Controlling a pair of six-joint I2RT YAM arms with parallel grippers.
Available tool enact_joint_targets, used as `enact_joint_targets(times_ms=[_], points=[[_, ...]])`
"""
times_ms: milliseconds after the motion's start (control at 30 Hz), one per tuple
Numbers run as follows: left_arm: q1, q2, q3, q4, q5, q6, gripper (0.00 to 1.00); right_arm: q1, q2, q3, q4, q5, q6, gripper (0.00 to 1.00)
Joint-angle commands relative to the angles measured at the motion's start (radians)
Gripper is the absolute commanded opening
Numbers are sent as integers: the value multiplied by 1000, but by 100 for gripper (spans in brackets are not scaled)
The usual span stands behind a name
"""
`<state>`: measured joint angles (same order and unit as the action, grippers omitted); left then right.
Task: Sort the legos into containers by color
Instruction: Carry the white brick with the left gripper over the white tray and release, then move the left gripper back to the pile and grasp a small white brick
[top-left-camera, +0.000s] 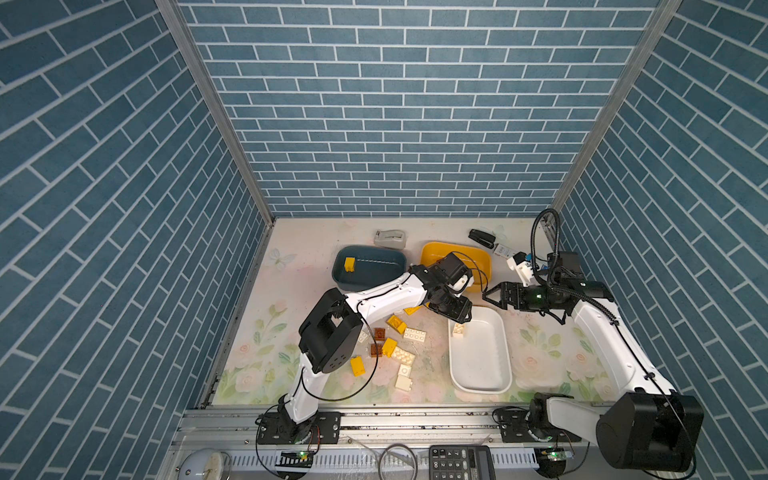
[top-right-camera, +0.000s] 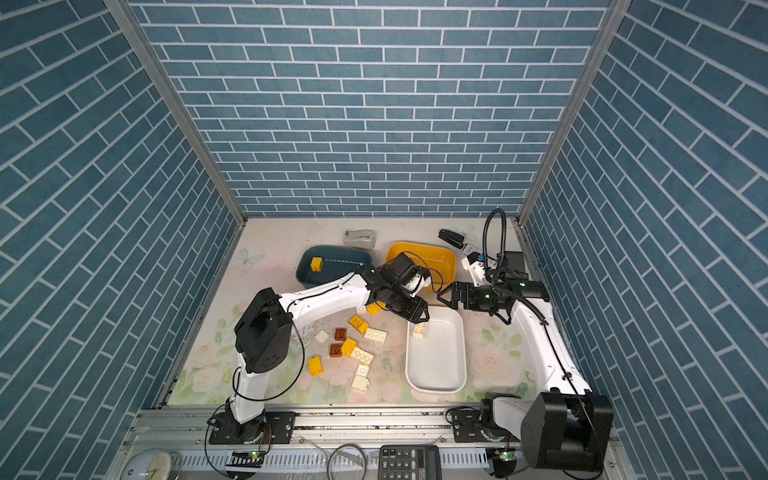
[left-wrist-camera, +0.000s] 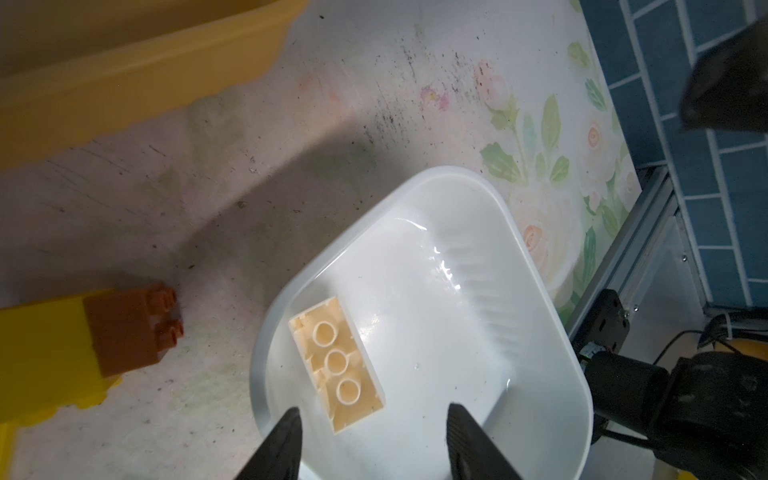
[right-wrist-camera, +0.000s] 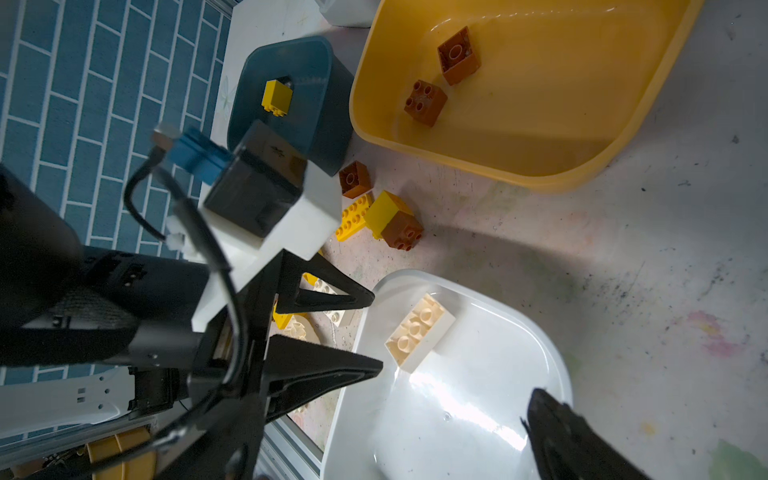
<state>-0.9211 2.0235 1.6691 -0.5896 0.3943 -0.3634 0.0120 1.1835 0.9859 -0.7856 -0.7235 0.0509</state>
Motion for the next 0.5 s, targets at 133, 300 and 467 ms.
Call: enact_joint_targets(times_ms=[133, 300, 467], points=[[66, -199, -99, -122, -51, 52, 67, -1, -28, -25, 0, -117, -4, 98], [146, -337, -243, -239, -131, 95, 73, 22, -68, -72, 77, -143, 63, 98], [220, -464, -390, -330, -257, 49, 76, 80, -69, -96, 126, -127, 102, 98]])
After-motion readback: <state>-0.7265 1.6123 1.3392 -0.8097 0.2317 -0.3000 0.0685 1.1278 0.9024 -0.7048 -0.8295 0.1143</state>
